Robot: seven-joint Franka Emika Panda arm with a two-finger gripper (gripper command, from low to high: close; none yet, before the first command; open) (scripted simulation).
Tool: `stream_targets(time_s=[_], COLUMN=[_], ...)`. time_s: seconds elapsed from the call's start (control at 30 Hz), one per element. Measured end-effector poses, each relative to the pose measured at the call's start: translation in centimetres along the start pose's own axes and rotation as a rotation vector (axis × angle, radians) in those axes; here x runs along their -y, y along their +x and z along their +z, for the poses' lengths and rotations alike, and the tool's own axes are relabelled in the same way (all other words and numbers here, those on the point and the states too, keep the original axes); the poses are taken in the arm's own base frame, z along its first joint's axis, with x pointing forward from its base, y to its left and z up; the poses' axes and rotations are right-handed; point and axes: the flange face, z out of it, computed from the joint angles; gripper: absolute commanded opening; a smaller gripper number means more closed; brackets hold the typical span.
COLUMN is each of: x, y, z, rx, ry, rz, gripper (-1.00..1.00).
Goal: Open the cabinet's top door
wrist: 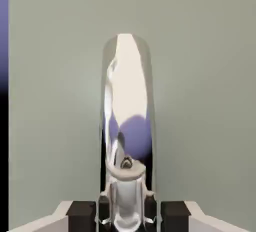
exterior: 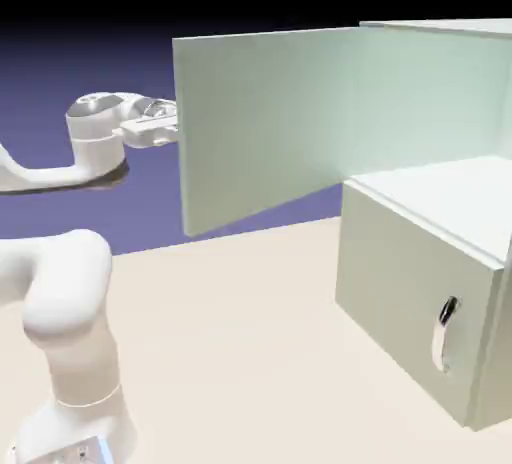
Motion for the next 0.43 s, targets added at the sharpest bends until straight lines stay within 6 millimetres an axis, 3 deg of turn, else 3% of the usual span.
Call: stream_targets(time_s=[0.43], x=[-3.7], y=[3.7], z=[-9.9], rx=[0.188], ry=[0.188], rz=[0.000], gripper=[-1.00])
